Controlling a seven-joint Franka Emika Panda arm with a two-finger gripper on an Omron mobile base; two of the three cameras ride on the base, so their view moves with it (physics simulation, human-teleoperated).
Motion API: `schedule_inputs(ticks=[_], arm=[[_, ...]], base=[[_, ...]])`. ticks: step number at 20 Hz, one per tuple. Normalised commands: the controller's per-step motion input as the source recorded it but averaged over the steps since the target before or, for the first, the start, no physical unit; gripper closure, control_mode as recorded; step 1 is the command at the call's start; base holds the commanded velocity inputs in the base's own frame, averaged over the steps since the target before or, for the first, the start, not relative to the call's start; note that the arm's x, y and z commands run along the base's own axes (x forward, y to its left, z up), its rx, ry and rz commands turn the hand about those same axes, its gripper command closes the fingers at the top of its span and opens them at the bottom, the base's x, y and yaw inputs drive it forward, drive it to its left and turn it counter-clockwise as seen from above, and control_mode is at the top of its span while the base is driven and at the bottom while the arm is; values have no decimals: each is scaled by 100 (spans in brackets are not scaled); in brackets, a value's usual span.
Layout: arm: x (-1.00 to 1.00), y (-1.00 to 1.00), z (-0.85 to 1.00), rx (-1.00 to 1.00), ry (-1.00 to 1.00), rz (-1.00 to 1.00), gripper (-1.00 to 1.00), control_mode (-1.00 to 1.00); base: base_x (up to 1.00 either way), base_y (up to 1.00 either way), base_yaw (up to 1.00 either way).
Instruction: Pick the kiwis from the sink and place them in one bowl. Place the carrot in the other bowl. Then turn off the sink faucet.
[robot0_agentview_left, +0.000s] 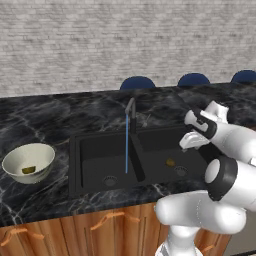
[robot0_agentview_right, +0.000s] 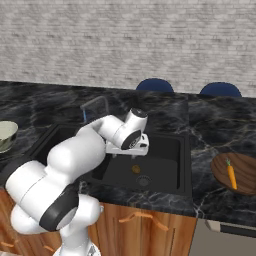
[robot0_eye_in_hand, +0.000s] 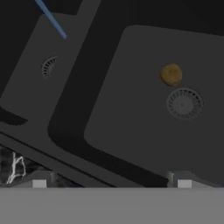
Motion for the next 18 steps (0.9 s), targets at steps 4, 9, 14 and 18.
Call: schedule_inputs(ticks=[4,9,14,18], arm=[[17,0,-38,0,0,0,-100,-100],[22,0,-37,0,0,0,-100,-100],[23,0,-34,0,0,0,-100,-100],[27,0,-29,0,0,0,-100,-100]], base=[[0,0,0],[0,0,0],[0,0,0],[0,0,0]])
